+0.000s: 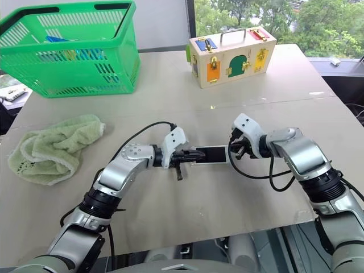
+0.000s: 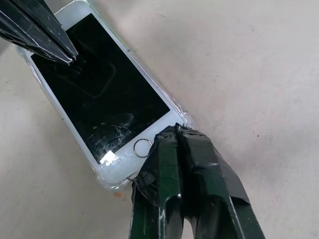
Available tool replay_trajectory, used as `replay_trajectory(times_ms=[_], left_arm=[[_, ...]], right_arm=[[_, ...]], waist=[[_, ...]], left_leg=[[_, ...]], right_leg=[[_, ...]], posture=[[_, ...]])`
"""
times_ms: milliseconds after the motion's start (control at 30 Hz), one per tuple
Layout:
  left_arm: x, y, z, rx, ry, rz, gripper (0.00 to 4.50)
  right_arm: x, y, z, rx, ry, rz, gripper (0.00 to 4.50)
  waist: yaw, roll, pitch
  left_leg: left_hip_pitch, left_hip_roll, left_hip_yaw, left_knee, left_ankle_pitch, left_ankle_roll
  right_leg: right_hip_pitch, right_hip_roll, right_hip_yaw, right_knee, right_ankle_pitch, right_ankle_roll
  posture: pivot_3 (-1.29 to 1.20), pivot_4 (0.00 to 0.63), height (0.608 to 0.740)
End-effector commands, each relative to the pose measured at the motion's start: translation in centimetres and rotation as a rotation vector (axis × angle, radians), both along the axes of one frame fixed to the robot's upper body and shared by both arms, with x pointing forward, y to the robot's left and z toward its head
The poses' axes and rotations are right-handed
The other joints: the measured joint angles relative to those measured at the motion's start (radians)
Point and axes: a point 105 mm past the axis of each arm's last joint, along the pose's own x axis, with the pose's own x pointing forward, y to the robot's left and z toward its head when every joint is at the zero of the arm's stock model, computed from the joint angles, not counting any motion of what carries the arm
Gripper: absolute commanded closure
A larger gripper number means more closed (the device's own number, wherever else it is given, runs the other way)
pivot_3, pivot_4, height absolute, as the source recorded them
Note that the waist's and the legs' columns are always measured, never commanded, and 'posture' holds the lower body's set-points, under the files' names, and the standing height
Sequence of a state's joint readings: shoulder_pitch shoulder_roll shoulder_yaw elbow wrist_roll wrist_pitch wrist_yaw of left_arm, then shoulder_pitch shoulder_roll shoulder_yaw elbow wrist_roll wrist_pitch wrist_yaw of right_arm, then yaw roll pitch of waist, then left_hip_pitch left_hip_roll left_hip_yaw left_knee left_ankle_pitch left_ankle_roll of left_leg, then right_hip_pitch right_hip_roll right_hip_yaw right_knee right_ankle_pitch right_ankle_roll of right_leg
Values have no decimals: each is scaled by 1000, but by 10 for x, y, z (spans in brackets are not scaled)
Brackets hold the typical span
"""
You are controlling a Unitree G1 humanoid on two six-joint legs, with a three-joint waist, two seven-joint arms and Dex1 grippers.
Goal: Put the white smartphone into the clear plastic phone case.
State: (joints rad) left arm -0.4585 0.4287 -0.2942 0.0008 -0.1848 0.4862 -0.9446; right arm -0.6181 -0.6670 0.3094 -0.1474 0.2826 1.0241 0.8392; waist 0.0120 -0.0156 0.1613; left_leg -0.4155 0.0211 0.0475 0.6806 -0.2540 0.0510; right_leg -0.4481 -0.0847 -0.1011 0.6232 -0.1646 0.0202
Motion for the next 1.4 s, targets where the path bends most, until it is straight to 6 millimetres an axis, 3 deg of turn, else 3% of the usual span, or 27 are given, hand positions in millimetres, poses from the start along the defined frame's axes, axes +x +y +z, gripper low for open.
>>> replay_trajectory(times_ms=[33,300,567,867,1000,1133,1233,1400], left_arm=[[-2,0,-4,12,11,9,4458],[-3,-1,-4,10,9,11,4458],[-4,-3,-5,9,12,8,4458],[-5,-2,-8,8,21,17,4458],[-5,-2,-9,7,21,25,4458],[-6,0,-10,9,27,31,4458],[-6,0,-11,10,30,31,4458],[-6,0,-10,12,28,32,4458]], right_arm=[[2,3,6,-11,-22,31,4500],[5,4,-14,-109,53,82,4500],[0,10,-55,-261,135,184,4500],[7,3,-44,-254,55,163,4500],[10,24,-16,-89,-70,183,4500],[8,29,-3,-53,-123,180,4500],[4,27,-13,-98,-73,181,4500],[-5,10,-46,-232,109,161,4500]], waist=[[-1,0,0],[-3,0,0],[-25,-5,-4],[-23,-8,-6],[-24,-8,-5],[-23,-4,-2],[-21,-3,-1],[-20,-4,-2]], left_leg=[[0,0,0,0,0,0],[1,1,0,0,0,0],[3,2,-1,1,0,0],[16,5,-3,1,-3,-5],[16,4,-2,0,-3,-6],[14,3,0,-1,-2,-4],[13,1,0,-4,0,-1],[12,0,1,-7,-1,-1]], right_leg=[[0,0,0,0,0,0],[0,1,0,1,-1,-1],[2,2,0,3,-1,-2],[9,1,1,3,-1,-2],[9,-2,0,2,-1,-2],[7,-2,1,2,-1,-2],[6,-1,1,2,-1,-2],[5,-1,2,0,-1,-2]], posture=[[0,150,740],[0,150,740],[0,150,740],[0,150,740],[0,150,740],[0,150,740],[0,150,740],[0,150,740]])
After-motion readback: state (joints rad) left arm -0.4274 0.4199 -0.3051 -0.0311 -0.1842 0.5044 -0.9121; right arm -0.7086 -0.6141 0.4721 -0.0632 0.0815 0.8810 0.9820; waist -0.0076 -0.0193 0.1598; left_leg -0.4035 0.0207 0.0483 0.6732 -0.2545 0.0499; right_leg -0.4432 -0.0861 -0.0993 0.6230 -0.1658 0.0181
